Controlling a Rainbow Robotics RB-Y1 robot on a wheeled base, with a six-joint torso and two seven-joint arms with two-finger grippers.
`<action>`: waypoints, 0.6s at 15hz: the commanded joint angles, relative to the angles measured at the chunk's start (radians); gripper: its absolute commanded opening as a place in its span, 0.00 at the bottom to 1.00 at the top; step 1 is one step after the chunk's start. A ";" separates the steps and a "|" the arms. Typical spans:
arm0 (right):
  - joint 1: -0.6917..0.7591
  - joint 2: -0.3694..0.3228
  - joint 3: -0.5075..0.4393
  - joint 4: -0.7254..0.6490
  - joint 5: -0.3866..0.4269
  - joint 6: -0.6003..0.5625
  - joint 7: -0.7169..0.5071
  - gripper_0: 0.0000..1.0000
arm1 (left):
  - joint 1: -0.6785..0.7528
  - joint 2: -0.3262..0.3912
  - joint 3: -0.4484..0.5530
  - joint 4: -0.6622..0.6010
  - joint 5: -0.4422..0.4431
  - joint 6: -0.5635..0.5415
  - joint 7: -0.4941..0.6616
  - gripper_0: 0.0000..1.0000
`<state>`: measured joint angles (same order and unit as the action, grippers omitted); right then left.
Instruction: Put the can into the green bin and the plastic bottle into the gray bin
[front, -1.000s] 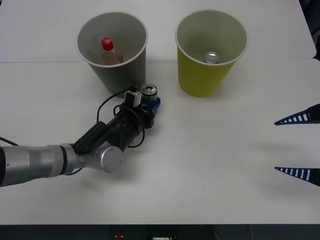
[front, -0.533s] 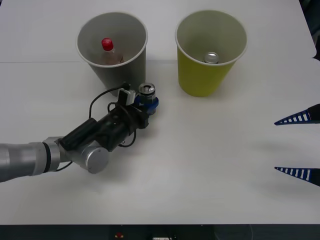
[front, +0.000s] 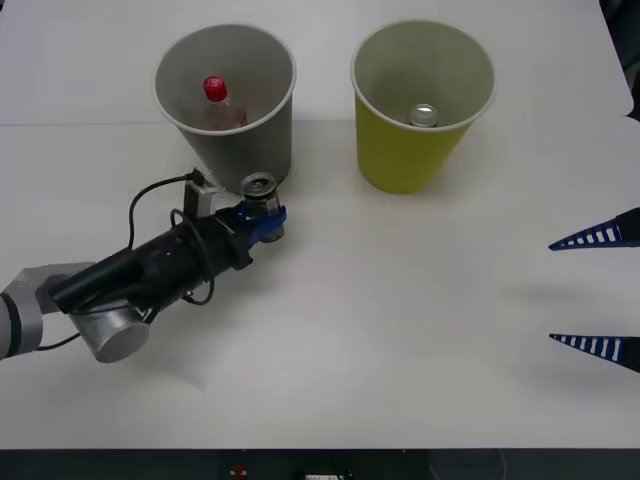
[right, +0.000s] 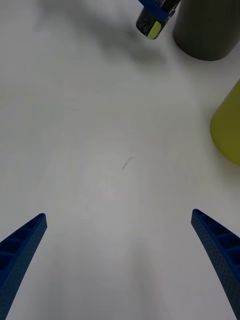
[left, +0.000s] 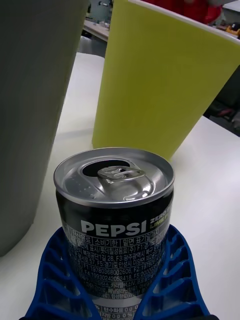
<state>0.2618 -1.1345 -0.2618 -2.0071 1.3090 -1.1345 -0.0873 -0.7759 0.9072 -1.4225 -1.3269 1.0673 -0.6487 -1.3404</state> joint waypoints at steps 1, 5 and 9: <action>0.000 0.000 0.000 0.000 0.000 0.000 0.000 1.00 | 0.050 0.072 0.073 -0.018 -0.227 -0.003 0.195 0.00; 0.000 0.000 0.000 0.000 0.000 0.000 0.000 1.00 | 0.135 0.157 0.263 -0.028 -0.655 -0.017 0.555 0.00; 0.000 0.000 0.000 0.000 0.000 0.000 0.000 1.00 | 0.182 0.170 0.461 -0.041 -1.027 -0.023 0.899 0.00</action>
<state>0.2618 -1.1345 -0.2618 -2.0071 1.3090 -1.1345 -0.0873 -0.5993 1.0768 -0.9883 -1.3646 0.0928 -0.6714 -0.4914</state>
